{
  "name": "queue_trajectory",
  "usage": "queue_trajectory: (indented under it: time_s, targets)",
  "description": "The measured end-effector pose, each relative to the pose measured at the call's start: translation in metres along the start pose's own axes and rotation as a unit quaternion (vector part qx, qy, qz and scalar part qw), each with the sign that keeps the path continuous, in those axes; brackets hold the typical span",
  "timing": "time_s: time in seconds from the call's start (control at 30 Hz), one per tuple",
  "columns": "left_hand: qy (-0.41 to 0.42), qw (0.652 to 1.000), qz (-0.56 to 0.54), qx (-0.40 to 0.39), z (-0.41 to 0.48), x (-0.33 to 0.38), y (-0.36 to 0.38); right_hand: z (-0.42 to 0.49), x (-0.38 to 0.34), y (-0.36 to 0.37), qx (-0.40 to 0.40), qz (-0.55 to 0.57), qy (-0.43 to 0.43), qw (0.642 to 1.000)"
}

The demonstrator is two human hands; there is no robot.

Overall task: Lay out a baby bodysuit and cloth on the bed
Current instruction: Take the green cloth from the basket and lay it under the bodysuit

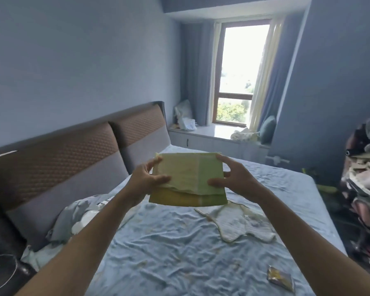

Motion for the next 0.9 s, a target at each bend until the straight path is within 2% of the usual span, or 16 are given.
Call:
queue_trajectory:
  time_s: [0.23,0.53,0.7,0.9]
  targets:
    - [0.038,0.992,-0.001,-0.124,0.019,0.002,0.104,-0.039,0.038,-0.078,0.105,-0.031,0.048,0.993]
    - [0.038,0.974,-0.006,-0.224,0.057,-0.027,0.175,-0.048,0.07,-0.105,0.188,-0.033,0.115,0.975]
    - [-0.018,0.974,-0.006,-0.226,0.078,-0.067,0.206,-0.034,0.114,-0.109,0.189,-0.04,0.151,0.969]
    - [-0.033,0.978,0.028,-0.206,0.096,-0.123,0.249,0.002,0.188,-0.12,0.167,-0.028,0.183,0.969]
Point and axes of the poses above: each hand's wrist, its own z-axis towards the middle knuckle, its own y-axis out of the palm, x = y × z, the point moved 2 cm from there along z, towards the middle knuckle, and after that the axes turned 13 degrees about x, right-handed, at the moved point
